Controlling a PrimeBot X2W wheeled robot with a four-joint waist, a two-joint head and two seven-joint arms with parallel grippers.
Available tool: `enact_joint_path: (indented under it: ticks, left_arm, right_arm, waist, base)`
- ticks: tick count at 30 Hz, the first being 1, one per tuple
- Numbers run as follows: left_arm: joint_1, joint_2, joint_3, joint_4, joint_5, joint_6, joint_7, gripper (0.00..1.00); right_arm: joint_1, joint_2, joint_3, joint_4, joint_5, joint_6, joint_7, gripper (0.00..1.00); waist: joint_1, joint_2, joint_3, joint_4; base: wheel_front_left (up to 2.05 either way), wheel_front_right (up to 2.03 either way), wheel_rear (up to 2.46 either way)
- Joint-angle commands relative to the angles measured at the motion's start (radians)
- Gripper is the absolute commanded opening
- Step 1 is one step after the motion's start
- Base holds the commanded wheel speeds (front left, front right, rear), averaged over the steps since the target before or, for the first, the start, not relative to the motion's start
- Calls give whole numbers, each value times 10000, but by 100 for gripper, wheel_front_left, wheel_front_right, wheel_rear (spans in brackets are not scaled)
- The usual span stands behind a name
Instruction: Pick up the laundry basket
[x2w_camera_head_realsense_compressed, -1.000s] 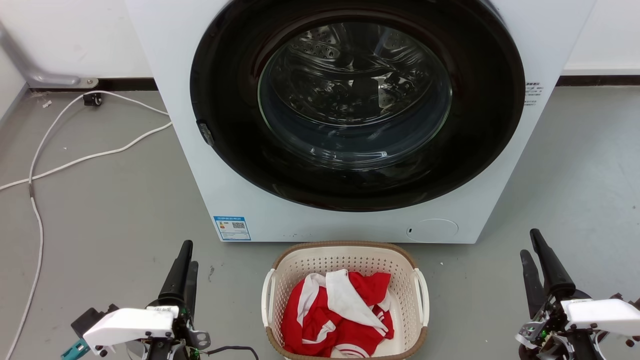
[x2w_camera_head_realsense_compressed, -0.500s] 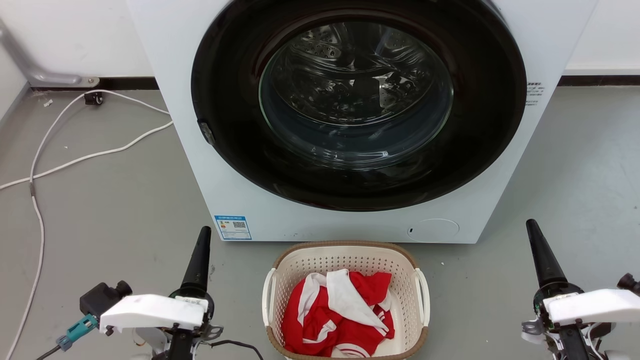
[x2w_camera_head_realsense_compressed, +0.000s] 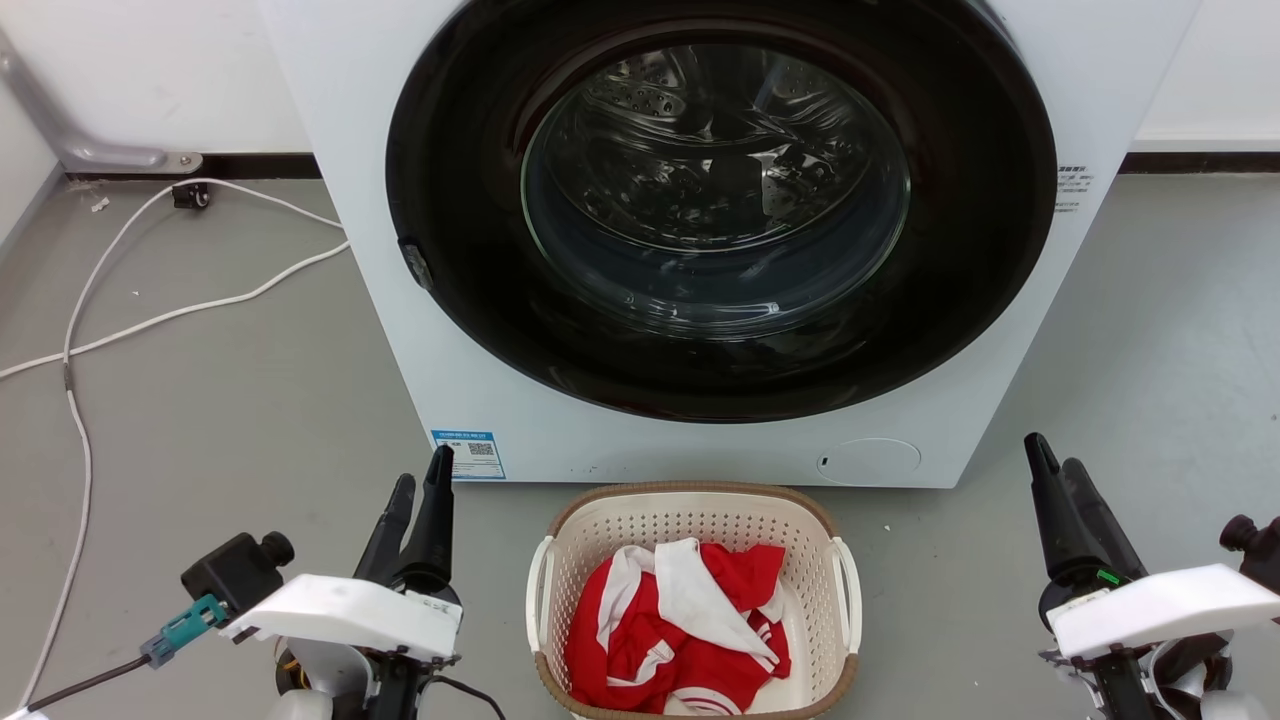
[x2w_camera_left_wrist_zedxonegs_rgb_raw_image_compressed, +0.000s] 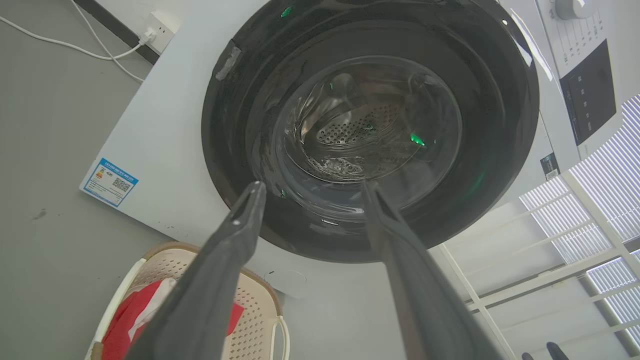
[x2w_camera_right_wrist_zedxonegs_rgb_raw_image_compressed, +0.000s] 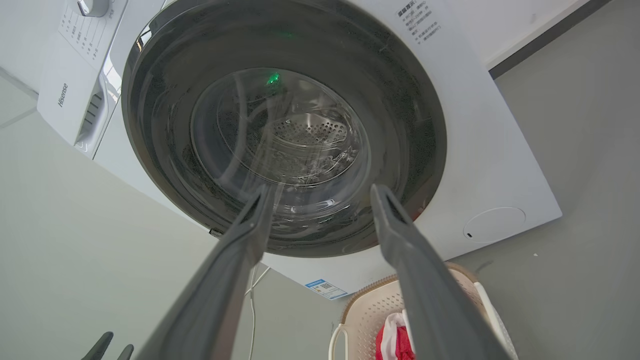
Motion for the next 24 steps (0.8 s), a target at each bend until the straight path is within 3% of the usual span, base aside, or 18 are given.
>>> enact_joint_path:
  ticks: [1,15,24]
  left_arm:
    - [-270,81,-77,-108,313,-1,-82,100]
    - [-467,225,-610,233,2917,62,-608,100]
    - [-548,274,-749,400,3955,155,-857,100]
  right_arm:
    - [-27,1,15,-242,-326,10,10,100]
    - [208,56,174,-924,-2984,15,170,100]
    - [388,63,223,-1284,-4107,16,264,100]
  waist:
    - [0,-1,0,2]
    - [0,-1,10,19]
    - [0,-1,7,19]
  base:
    - [0,0,0]
    - [0,0,0]
    - [0,0,0]
